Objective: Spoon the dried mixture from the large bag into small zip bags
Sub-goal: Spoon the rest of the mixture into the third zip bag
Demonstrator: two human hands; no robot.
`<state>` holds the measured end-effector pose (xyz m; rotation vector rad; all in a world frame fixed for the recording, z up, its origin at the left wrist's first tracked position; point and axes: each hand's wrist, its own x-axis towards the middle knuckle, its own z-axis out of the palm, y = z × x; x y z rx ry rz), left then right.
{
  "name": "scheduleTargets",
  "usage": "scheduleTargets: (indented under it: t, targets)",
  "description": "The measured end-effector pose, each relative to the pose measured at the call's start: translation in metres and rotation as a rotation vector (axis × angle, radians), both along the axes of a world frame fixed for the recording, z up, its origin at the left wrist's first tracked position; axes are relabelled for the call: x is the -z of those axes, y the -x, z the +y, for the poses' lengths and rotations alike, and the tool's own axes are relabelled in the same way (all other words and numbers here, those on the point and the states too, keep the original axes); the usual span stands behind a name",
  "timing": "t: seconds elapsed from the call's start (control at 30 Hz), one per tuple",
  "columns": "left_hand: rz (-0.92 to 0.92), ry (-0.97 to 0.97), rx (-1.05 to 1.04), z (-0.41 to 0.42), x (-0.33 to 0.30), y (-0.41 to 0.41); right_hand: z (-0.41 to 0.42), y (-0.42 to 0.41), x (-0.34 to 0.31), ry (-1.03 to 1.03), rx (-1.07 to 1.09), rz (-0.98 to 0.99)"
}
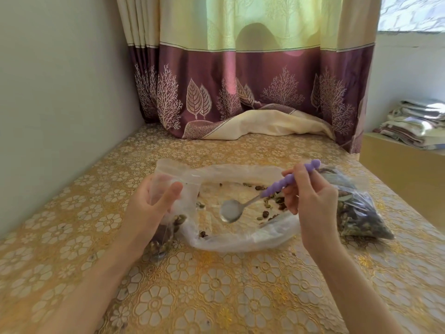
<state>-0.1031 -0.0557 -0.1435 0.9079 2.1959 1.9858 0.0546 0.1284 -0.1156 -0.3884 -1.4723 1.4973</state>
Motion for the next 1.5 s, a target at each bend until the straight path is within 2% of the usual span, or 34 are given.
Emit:
scheduleTargets:
  t: [0.17,0.37,0.63,0.83,1.07,1.3,1.5]
  targets:
    - [-0.007,-0.013,0.004,-0.001,0.000,0.000,0.000,0.000,0.006,-0.105,-0.060,-0.078]
    - [-0.010,-0.009,0.019,-0.001,0.002,0.001,-0.002,0.004,0.009,-0.010,-0.135,-0.133]
    - [-0.009,0.002,0.009,0.000,0.002,-0.001,-0.016,0.010,0.016,0.016,-0.152,-0.215]
    - [-0.011,0.012,0.003,0.000,0.004,0.001,-0.021,0.014,0.019,0.130,-0.164,-0.231]
    - [0.003,0.028,0.013,0.000,0.005,0.001,-0.025,0.014,0.016,0.309,-0.336,-0.295]
    - [-0.003,0.006,0.011,-0.001,0.002,0.001,-0.014,0.010,0.011,0.408,-0.269,-0.270]
    - [0.100,0.035,-0.052,-0.008,-0.003,0.001,-0.004,0.004,0.007,0.434,-0.155,-0.172]
